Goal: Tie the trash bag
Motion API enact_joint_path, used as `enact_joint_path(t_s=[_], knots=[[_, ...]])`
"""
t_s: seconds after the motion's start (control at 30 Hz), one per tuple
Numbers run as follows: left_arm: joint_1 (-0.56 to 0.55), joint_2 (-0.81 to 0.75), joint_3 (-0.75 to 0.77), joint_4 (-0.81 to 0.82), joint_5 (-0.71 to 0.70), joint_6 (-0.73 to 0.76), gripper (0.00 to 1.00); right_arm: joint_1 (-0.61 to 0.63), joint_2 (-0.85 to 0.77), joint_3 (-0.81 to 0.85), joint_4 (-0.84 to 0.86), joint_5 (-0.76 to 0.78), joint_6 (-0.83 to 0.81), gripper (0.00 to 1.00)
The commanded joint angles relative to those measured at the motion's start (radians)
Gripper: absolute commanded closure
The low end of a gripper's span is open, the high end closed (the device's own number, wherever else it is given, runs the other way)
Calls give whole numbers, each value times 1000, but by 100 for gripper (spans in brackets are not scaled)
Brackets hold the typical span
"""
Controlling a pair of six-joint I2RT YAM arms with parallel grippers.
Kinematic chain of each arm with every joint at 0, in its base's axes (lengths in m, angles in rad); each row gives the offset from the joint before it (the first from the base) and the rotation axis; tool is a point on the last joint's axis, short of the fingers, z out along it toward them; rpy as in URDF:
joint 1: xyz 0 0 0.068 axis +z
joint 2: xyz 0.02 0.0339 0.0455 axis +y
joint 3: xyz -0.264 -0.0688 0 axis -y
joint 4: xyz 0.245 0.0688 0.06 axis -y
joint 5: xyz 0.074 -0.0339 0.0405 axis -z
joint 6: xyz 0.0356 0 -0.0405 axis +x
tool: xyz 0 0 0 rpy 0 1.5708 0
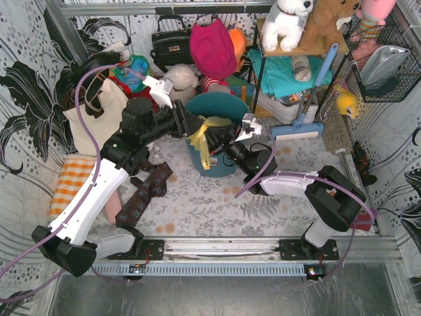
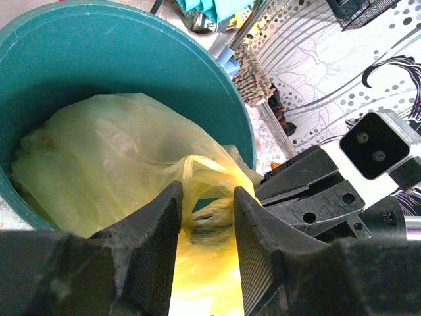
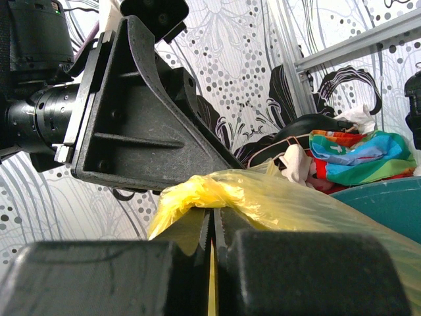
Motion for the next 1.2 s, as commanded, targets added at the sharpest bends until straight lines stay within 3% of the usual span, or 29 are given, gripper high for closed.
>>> enact_joint_path(t_s=[0.0,0.23,0.67,1.17], knots=[[-10,-36,-65,-9,109,-30,53,0,7,49,78,15,7,100],[-10,-47,-109,4,173,-57,49,0,28,64,112,23,-2,100],[-1,-69,-135,-12,111,-83,39,1,-24,51,114,34,-71,100],[7,-123,-200,57,192,-157,39,0,-41,61,112,89,-143,100]])
